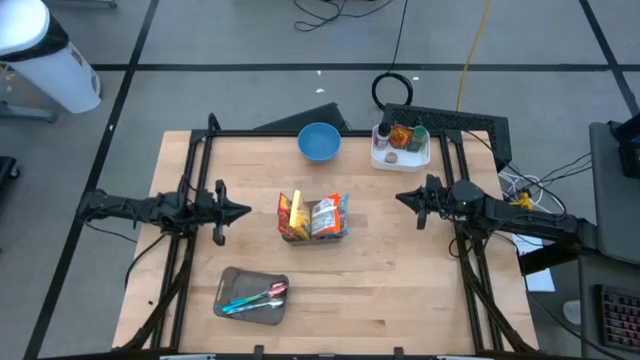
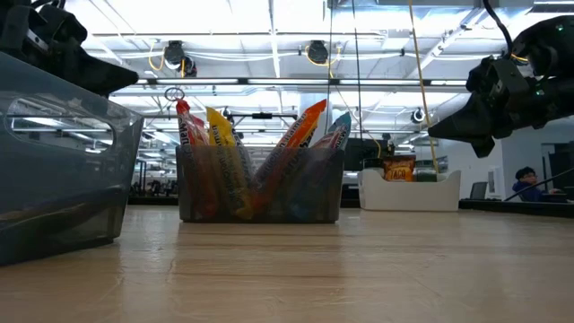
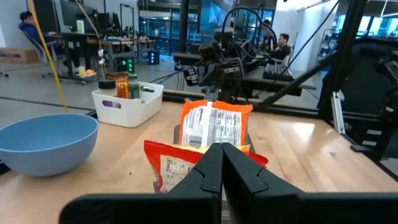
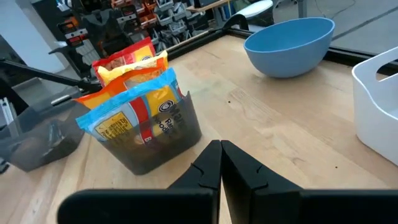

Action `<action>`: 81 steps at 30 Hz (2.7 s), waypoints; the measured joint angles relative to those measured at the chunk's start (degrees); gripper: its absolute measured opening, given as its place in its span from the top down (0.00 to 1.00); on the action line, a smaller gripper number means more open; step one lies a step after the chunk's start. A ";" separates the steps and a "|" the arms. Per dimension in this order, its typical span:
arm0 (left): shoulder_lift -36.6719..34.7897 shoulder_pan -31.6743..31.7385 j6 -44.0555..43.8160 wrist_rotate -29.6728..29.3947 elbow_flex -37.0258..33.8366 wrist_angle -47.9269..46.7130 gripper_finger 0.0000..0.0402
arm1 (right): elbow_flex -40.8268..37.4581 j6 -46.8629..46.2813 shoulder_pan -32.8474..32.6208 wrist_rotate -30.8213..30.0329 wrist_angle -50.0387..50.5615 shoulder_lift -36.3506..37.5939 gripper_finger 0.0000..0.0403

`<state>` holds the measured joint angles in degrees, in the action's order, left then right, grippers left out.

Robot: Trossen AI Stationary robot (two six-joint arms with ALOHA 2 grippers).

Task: Pick & Place Food Item
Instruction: Return to Home Position

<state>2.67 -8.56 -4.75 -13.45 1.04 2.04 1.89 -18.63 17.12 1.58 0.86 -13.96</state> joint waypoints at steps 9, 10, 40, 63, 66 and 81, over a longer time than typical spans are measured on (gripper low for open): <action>0.45 0.00 0.08 -0.02 -0.03 0.32 0.90 | -0.02 2.43 0.00 0.02 -2.90 0.02 1.00; 0.45 0.00 0.08 -0.02 -0.09 0.72 0.90 | -0.01 2.99 0.00 0.02 -2.90 0.00 1.00; 0.45 0.00 0.04 -0.07 -0.20 2.44 0.90 | -0.01 3.29 0.01 0.02 -3.14 0.86 1.00; 0.45 0.00 0.04 -0.09 -0.09 2.51 0.90 | -0.02 3.30 0.02 0.02 -3.25 13.50 1.00; 0.45 0.00 0.02 -0.09 -0.09 2.49 0.90 | -0.02 3.27 -0.09 0.02 -3.23 13.44 1.00; 0.45 0.00 0.04 -0.09 -0.09 2.49 0.90 | -0.02 3.30 -2.36 0.02 -3.23 13.42 1.00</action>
<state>3.11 -8.56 -4.71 -13.54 0.95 4.54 1.87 -15.33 14.77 1.61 -2.37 -0.54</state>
